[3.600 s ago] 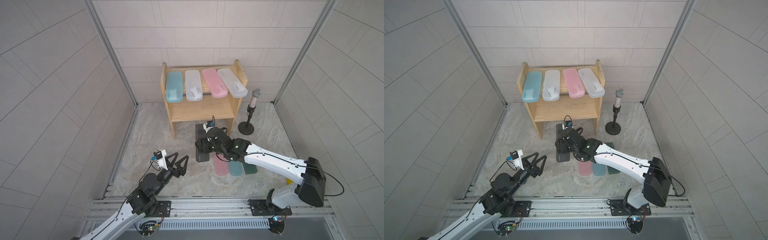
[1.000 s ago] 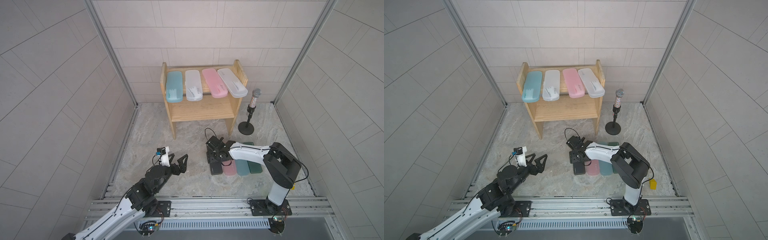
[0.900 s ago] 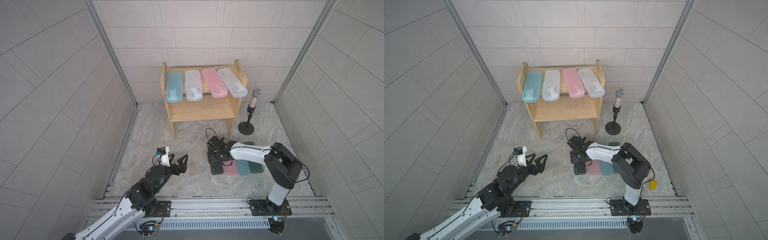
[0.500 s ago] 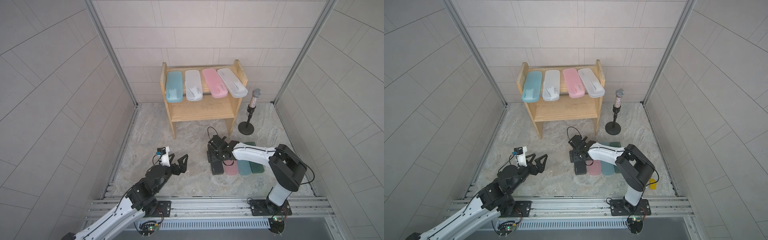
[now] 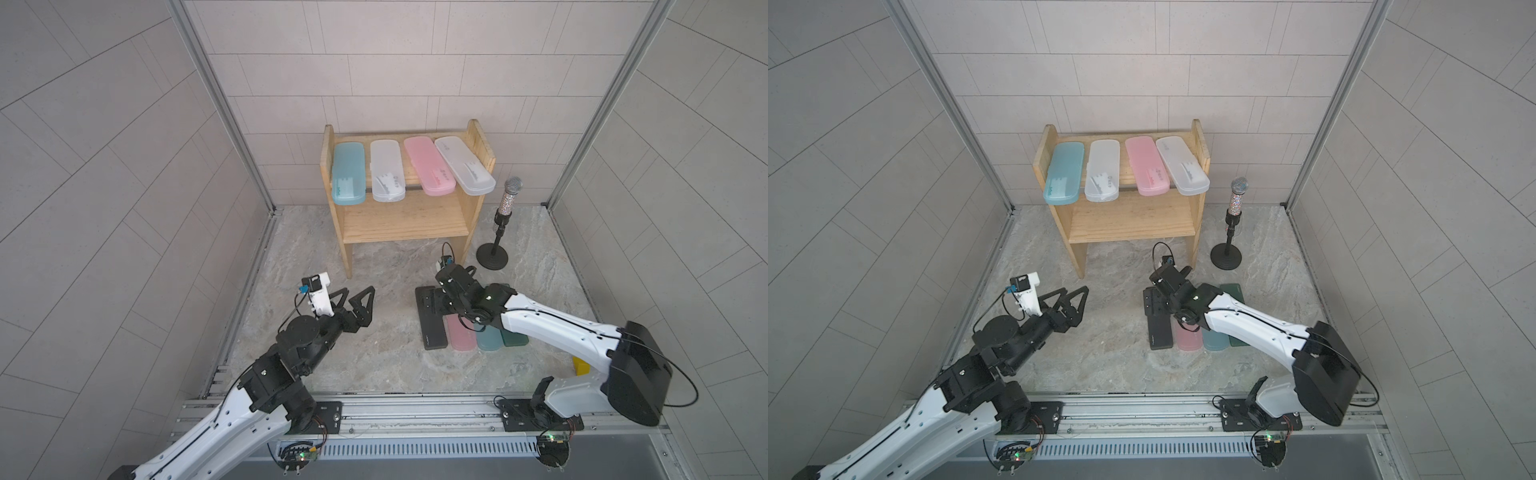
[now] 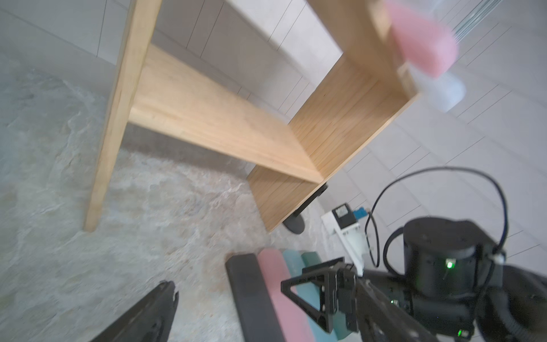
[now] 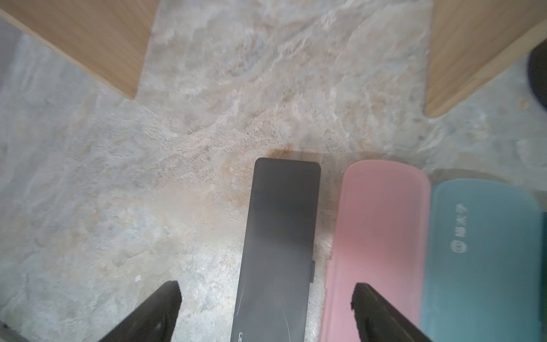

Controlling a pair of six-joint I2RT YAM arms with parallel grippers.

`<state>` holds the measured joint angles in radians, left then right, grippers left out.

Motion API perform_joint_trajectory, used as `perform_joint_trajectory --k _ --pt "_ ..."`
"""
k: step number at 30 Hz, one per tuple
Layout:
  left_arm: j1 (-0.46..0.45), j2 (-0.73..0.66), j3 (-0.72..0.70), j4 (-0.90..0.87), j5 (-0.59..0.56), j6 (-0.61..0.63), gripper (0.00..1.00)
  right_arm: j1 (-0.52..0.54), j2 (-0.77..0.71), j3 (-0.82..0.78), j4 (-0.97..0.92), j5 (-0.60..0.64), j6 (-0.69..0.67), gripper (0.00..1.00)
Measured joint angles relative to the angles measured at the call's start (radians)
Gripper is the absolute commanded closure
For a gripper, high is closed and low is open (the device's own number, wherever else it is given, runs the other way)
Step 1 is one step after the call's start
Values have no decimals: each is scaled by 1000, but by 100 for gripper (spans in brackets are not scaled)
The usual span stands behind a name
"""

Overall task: Remove the pencil cases from the shelf
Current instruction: Move the pencil case to the center of the board, then pick up the pencil case from the shelf.

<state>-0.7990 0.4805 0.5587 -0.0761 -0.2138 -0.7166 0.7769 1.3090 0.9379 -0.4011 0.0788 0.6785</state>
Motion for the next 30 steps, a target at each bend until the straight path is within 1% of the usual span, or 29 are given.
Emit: perform_joint_trajectory --k 4,7,10,13,15,18,22,25,28,30 --pt "0 85 149 81 3 -82 0 -13 -167 -63 -19 38 -10 0" --pt "0 143 237 131 -20 -130 0 -32 -247 -95 -49 50 -16 0" --pt "0 188 292 171 -51 -174 0 -53 -289 -115 -77 53 -21 0" --pt "5 206 302 203 -84 -212 0 -74 -303 -127 -92 46 -24 0" --pt "27 219 304 207 -95 -235 0 -83 -303 -128 -101 39 -27 0" --pt "102 253 322 213 -83 -281 0 -93 -304 -127 -111 33 -32 0" --pt "247 325 364 241 -13 -357 0 -108 -304 -114 -128 23 -46 0" --pt "325 384 384 255 40 -401 0 -126 -304 -103 -134 15 -54 0" --pt "375 426 386 272 95 -441 0 -147 -304 -93 -137 6 -63 0" --pt "393 450 388 282 124 -461 0 -163 -304 -87 -140 -1 -71 0"
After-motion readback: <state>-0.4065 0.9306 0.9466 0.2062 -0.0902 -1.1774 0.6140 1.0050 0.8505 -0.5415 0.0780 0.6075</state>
